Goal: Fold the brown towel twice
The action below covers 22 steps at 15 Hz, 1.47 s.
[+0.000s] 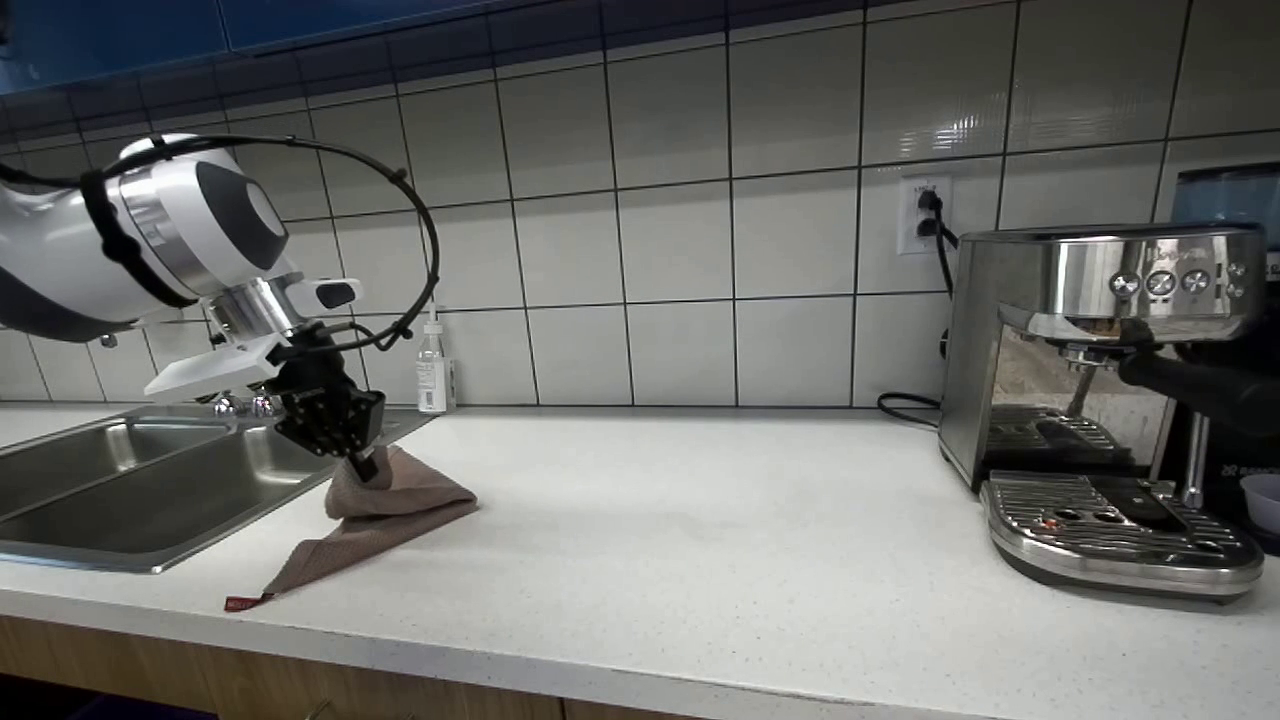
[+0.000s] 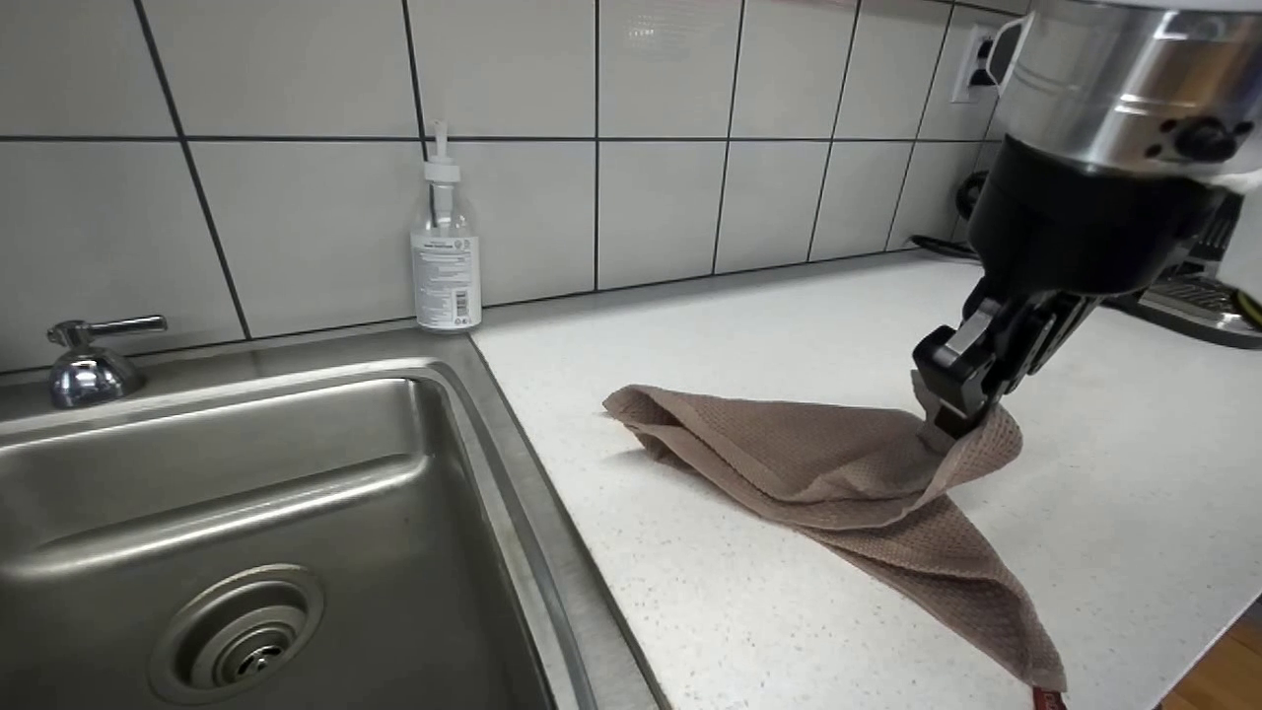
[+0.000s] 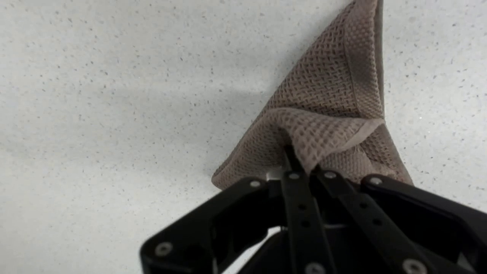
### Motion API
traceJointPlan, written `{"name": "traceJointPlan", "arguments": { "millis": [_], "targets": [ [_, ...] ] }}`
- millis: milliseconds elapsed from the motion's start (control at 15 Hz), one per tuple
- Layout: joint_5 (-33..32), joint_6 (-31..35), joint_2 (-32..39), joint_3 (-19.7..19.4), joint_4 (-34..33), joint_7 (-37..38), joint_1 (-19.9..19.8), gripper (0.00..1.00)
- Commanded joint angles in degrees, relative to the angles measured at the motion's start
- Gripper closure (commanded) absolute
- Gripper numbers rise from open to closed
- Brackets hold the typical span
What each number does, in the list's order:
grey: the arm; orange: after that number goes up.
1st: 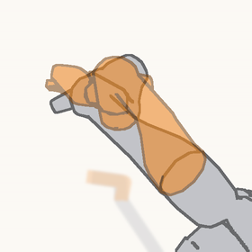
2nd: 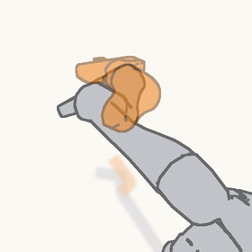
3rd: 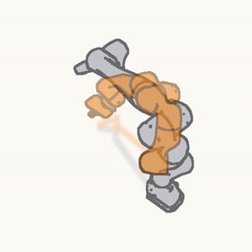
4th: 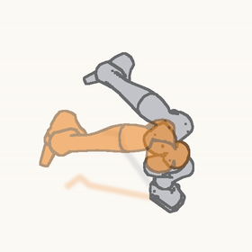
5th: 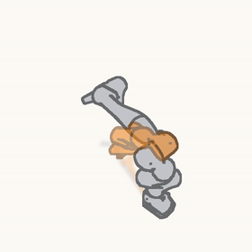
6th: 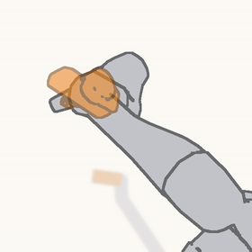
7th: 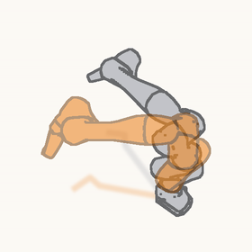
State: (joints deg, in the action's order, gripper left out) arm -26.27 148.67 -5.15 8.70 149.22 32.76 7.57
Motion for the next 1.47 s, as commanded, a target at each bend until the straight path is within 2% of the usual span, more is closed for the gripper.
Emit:
{"name": "traceJointPlan", "arguments": {
  "millis": [0,467,1133,1200,1267,1400],
  "targets": [
    [-0.96,0.74,-0.29,1.14,0.69,2.51,-0.92,0.99],
    [-0.55,0.97,-0.87,1.4,1.33,2.73,-0.7,0.99],
    [-1.48,5.67,-2.79,1.45,5.05,6.46,-1.41,0.99],
    [-1.86,5.62,-2.76,0.52,5.14,6.88,-0.52,0.72],
    [-1.78,5.5,-2.86,0.46,5.19,6.92,-0.53,0.71],
    [-0.85,5.16,-3.35,1.33,5.13,6.05,-1.52,0.58]
  ]
}}
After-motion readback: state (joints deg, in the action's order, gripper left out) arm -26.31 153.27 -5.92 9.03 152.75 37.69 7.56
